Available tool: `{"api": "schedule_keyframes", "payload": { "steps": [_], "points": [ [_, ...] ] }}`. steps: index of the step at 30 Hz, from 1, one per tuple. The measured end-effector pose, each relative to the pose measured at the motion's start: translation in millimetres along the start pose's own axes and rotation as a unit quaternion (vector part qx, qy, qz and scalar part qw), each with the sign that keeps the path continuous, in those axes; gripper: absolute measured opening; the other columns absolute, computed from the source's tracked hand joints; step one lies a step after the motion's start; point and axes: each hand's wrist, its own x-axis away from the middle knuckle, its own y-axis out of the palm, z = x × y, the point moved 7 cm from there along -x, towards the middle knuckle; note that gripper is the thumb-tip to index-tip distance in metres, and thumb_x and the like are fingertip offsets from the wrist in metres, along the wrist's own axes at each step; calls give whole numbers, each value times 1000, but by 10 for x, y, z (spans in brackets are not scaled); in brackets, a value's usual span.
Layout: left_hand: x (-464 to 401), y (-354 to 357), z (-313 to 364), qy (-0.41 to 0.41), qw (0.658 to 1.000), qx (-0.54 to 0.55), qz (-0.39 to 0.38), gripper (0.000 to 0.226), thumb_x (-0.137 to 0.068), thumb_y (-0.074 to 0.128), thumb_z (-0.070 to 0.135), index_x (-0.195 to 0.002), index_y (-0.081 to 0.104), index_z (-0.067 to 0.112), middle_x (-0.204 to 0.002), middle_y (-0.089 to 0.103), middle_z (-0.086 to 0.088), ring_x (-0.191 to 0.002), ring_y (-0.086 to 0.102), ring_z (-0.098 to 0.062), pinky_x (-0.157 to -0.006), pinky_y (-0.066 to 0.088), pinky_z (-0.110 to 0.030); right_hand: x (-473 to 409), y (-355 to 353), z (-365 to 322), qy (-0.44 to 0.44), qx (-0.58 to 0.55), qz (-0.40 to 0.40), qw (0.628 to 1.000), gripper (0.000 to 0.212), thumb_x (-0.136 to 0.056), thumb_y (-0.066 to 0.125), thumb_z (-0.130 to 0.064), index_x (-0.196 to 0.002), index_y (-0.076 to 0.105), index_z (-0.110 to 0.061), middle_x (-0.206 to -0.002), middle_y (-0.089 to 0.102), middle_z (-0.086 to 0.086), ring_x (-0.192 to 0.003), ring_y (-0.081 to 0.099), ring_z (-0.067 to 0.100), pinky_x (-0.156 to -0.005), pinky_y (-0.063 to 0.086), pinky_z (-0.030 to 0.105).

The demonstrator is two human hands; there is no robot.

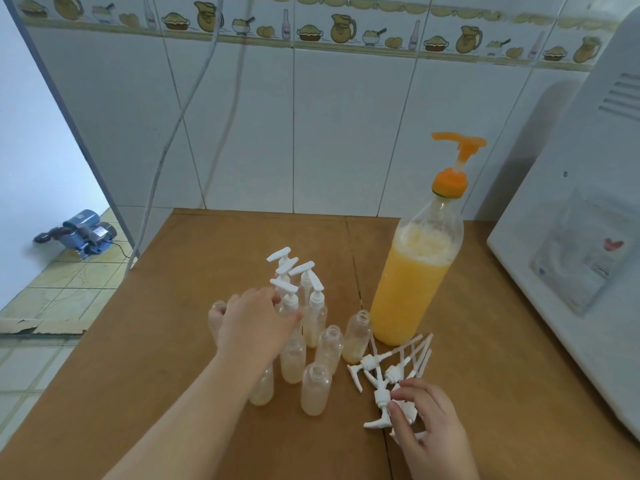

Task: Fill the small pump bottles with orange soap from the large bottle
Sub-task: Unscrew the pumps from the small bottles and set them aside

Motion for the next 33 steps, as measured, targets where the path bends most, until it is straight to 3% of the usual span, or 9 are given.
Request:
{"api": "schedule_keyframes", "payload": {
  "steps": [1, 4, 10, 16, 20, 22, 26, 30, 33],
  "points": [
    [2, 15, 6, -10, 1000, -2, 2, 35, -81, 50, 63, -102, 60, 37, -95, 59, 17, -104, 49, -11, -99, 26, -36, 0, -8, -11, -3, -5, 3, 1000, 3, -79, 66, -33, -80, 64, -34, -96, 62, -12, -95, 50, -2, -76, 33, -5],
    [0, 62, 15, -33, 999, -4, 1, 30, -81, 50, 63, -91, 58, 36, -85, 59, 16, -99, 52, -13, -92, 25, -34, 4, -35, -30, -17, -11, 8, 1000, 17, -80, 54, -44, -80, 65, -32, -95, 61, -14, -97, 52, -4, -79, 35, -1],
    [-66, 57, 17, -25, 999, 11, 32, 23, -85, 50, 55, -75, 56, 34, -74, 59, 15, -84, 57, -10, -79, 26, -31, -20, -88, -50, -27, -26, 30, 999, 18, -81, 53, -41, -79, 66, -28, -92, 60, -18, -98, 53, -7, -79, 37, 3],
    [-41, -5, 55, -3, 998, 26, 50, 20, -86, 55, 43, -71, 57, 30, -63, 57, 12, -65, 50, -3, -61, 27, -26, -61, -108, -182, -39, -46, 24, 998, 7, -84, 53, -48, -85, 56, -42, -100, 55, -24, -98, 53, -7, -79, 38, 4],
    [7, -122, -3, -1, 994, 73, 79, 18, -85, 52, 40, -74, 58, 28, -63, 60, 11, -71, 57, -9, -82, 43, -35, -163, -223, -406, -50, -73, 42, 995, 10, -82, 55, -35, -82, 64, -31, -93, 57, -22, -90, 58, 0, -72, 41, 8],
    [30, -209, -39, 6, 987, 143, 72, 14, -86, 57, 39, -78, 57, 28, -70, 61, 13, -77, 60, -10, -83, 48, -38, -241, -305, -566, -56, -95, 57, 992, 12, -82, 56, -32, -81, 66, -25, -90, 58, -20, -87, 59, 2, -71, 41, 8],
    [112, -466, -41, 44, 934, 348, 63, 11, -88, 62, 36, -97, 62, 28, -91, 66, 13, -89, 61, -4, -76, 46, -24, -476, -509, -976, -85, -156, 73, 981, 9, -83, 57, -25, -84, 65, -22, -85, 59, -17, -80, 58, 3, -70, 40, 8],
    [175, -646, 30, 87, 839, 533, 59, 21, -89, 54, 42, -100, 59, 24, -100, 70, 5, -93, 64, -7, -84, 48, -27, -760, -677, -1334, -57, -203, 49, 976, 10, -82, 57, -34, -90, 62, -33, -85, 62, -14, -76, 56, 9, -66, 44, 13],
    [246, -673, 119, 113, 804, 582, 38, 29, -94, 44, 50, -96, 57, 24, -87, 66, -1, -84, 66, -19, -79, 52, -35, -964, -751, -1561, 17, -291, 10, 957, 12, -83, 61, -35, -93, 66, -30, -85, 66, -8, -75, 58, 13, -68, 50, 18]
  ]
}}
